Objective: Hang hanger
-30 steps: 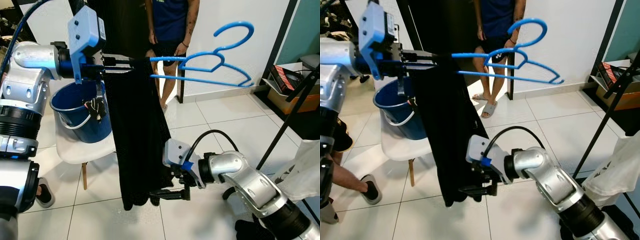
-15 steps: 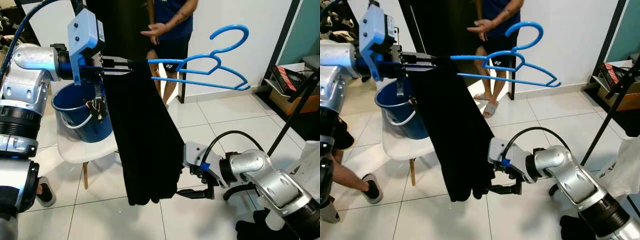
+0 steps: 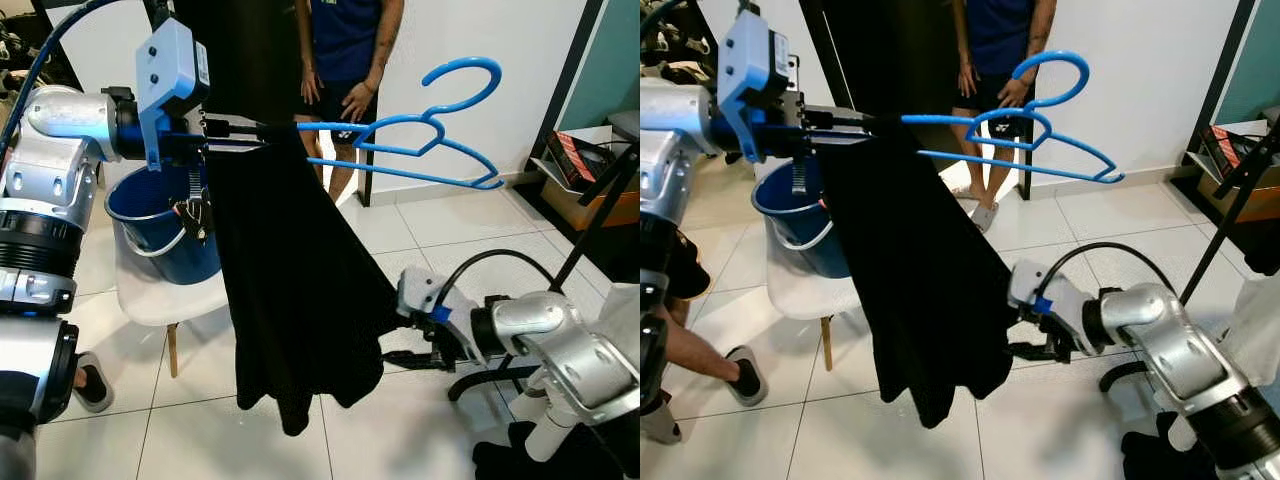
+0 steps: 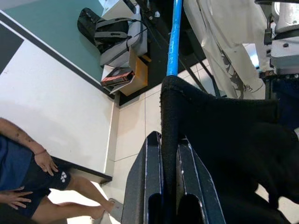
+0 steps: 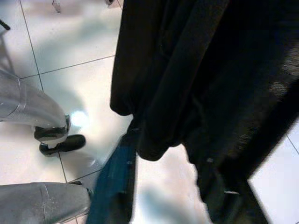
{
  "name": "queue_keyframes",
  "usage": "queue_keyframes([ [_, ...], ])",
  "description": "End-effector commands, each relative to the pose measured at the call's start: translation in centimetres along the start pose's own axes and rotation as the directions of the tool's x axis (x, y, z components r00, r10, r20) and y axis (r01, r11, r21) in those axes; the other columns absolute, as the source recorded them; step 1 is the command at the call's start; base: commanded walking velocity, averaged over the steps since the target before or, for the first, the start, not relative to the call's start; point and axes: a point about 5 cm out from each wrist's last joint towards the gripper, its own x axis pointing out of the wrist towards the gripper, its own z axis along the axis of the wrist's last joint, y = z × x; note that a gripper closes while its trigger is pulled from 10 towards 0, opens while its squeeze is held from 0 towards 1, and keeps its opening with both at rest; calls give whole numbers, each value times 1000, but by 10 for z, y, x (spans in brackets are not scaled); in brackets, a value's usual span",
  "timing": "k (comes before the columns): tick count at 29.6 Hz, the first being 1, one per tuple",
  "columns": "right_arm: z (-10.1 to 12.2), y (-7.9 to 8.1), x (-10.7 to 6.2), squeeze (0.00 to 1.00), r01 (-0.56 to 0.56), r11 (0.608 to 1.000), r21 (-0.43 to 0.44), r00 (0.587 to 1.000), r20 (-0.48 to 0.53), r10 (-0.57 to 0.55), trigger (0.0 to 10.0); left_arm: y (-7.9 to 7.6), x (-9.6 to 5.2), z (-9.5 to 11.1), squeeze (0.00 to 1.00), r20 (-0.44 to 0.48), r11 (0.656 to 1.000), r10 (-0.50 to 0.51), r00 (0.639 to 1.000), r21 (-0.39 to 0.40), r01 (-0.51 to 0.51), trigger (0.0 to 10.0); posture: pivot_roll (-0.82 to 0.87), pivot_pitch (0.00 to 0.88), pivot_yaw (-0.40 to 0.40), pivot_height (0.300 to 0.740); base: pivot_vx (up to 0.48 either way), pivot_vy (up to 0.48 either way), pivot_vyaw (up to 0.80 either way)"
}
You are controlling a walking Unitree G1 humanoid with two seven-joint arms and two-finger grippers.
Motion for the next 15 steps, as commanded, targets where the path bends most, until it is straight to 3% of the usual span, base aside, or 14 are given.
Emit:
queue_keyframes([
  [1,-4,2,-1,0,-13,1000,18,1000,-1,13,0,7,-12,7,0,-13,999,32,999,36,-31,10000,-49,0,69,740,0,0,0],
  [7,-10,0,-6,0,7,1000,7,999,-42,-7,0,7,-14,8,0,-12,999,26,1000,39,-25,10000,-49,0,68,740,0,0,0],
  [15,-21,-15,-18,0,122,992,-36,984,-128,-126,0,8,-16,10,0,-3,999,26,1000,39,-26,10000,-48,0,68,740,0,0,0],
])
